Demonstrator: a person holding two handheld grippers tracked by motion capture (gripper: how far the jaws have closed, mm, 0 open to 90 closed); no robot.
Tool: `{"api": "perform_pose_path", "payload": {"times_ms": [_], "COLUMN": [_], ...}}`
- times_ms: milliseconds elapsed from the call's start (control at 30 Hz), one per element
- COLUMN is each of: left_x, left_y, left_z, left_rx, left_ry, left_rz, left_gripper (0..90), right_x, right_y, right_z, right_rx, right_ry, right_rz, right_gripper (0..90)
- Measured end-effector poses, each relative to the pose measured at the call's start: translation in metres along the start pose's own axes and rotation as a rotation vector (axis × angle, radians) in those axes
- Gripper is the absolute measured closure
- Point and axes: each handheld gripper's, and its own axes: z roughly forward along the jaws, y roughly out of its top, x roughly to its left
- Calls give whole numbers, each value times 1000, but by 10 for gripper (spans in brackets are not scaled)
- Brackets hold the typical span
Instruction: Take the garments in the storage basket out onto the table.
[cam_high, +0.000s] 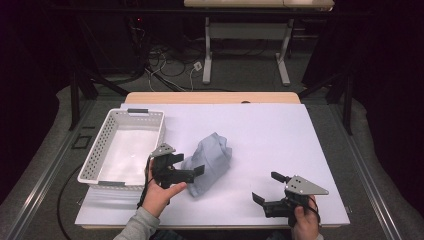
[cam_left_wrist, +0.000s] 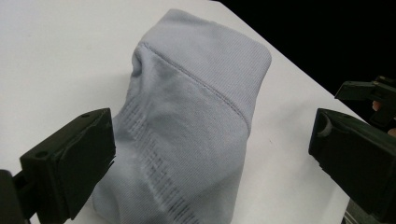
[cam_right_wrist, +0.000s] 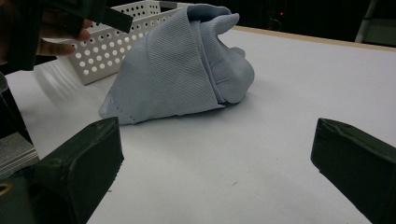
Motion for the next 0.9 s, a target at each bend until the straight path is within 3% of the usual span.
{"api": "perform_pose_path", "payload": {"times_ms": [367,600,733,900], "left_x": [3,2,0,1], "left_y": [-6,-14,-19,-25], "left_z": [-37,-53,-56,-55], "left_rx": [-92,-141,-154,-135], "left_ry": [39,64,65,71], "left_rz": [53,80,80,81], "left_gripper": [25,29,29,29], "right_x": [0,0,0,-1], "right_y": [0,0,0,-1], "right_z": [0,0,0,0], "right_rx": [0,1,7,-4], "right_ry": [0,1,-2,-1], "right_rz": [0,0,-5,6], "right_gripper": [20,20,20,20]}}
